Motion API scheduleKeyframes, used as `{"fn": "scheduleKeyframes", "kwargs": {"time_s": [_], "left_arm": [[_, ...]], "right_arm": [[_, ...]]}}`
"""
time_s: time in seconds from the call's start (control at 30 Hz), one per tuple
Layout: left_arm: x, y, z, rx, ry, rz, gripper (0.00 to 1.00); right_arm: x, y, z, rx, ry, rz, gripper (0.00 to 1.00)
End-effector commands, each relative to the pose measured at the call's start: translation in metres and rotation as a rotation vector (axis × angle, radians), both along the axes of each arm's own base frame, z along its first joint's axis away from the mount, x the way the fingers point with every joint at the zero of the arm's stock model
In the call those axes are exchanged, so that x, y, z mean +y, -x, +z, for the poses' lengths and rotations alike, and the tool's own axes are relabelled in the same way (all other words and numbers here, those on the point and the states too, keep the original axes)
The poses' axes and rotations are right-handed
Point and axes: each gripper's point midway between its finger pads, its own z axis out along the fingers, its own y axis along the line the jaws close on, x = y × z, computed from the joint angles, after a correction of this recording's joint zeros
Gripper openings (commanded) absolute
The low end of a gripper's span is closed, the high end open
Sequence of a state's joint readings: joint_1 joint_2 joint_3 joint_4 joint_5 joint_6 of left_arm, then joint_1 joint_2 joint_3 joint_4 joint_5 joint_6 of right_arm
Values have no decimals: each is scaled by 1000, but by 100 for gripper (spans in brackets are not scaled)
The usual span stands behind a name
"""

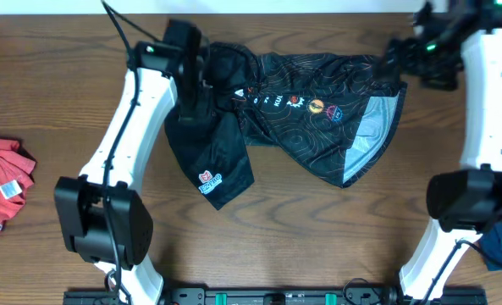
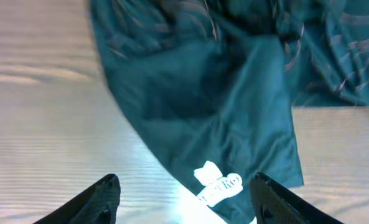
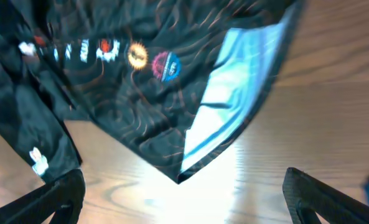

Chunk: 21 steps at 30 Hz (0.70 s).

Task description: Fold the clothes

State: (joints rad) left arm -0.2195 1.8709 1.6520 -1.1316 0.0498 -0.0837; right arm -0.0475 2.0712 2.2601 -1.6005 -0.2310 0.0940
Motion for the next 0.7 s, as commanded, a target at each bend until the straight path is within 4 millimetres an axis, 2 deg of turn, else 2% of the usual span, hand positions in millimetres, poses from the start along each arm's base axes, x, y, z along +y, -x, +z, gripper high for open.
{"fn": "scheduleKeyframes", "kwargs": {"time_s": [0.0, 0.17, 0.3, 0.4, 0.67], "left_arm": [[-15, 23, -26, 92, 86, 8, 71], [-19, 58, -70, 210, 130, 17, 73], [-15, 76, -96, 252, 121, 54, 83], [-13, 84, -109, 266, 118, 88, 86], [-10, 99, -127, 297, 110, 163, 86]], "right_arm": [[16, 7, -18, 53, -26, 35, 99], [32, 8, -32, 77, -80, 58, 99], [39, 7, -30, 67, -120, 66, 99], [40, 8, -30, 71, -126, 67, 99], [49, 15, -29, 96, -137, 86, 98]]}}
